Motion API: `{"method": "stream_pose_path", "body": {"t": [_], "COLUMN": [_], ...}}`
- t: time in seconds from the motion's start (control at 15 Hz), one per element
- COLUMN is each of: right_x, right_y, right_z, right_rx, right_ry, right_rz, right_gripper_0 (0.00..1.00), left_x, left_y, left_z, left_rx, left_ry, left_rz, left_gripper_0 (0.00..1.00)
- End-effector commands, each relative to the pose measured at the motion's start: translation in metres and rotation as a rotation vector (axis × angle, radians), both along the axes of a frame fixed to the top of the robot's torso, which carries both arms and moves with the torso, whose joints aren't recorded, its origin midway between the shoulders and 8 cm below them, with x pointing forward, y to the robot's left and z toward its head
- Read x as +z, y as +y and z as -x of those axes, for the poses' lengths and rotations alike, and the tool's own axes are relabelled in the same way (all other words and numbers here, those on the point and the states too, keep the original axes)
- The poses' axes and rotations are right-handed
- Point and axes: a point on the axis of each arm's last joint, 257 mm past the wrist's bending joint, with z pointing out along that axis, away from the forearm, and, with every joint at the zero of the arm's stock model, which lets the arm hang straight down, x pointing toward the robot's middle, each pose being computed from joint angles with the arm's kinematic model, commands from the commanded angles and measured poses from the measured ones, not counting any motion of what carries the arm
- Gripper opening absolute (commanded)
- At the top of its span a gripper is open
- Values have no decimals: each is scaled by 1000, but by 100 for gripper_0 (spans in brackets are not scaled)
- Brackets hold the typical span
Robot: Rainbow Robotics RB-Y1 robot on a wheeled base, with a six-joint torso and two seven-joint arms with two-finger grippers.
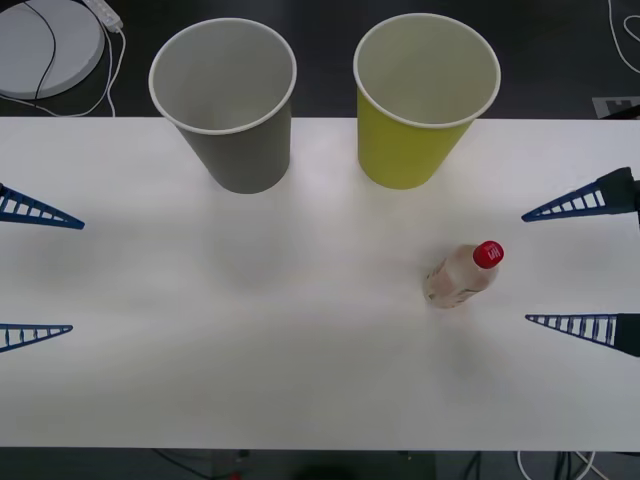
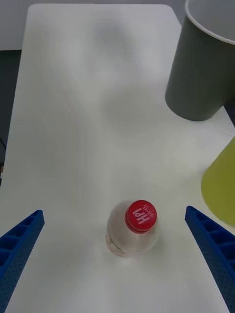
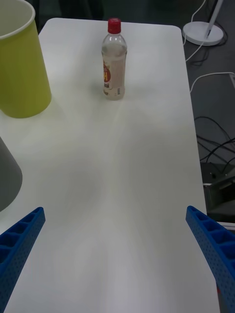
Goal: Put the can into the green bin and the plastic bottle into the gray bin
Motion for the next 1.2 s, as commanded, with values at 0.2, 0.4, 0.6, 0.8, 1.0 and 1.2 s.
{"method": "stream_pose_path", "body": {"t": [0.2, 0.4, 0.6, 0.8, 1.0, 1.2], "right_x": [-6, -14, -22, -30, -30, -34], "right_y": [-2, -11, -23, -39, -53, -68], "right_z": [-7, -8, -5, -2, -4, -2], "right_rx": [-101, -153, -181, -202, -215, -247], "right_ry": [-51, -45, 7, 58, 33, 24], "right_rz": [-64, -97, -135, -181, -226, -279], "right_gripper_0": [100, 100, 100, 100, 100, 100], "left_x": [0, 0, 0, 0, 0, 0], "left_y": [0, 0, 0, 0, 0, 0], "left_z": [0, 0, 0, 0, 0, 0], "left_rx": [0, 0, 0, 0, 0, 0], "left_ry": [0, 0, 0, 0, 0, 0], "left_rz": [0, 0, 0, 0, 0, 0], "left_gripper_0": [100, 100, 100, 100, 100, 100]}}
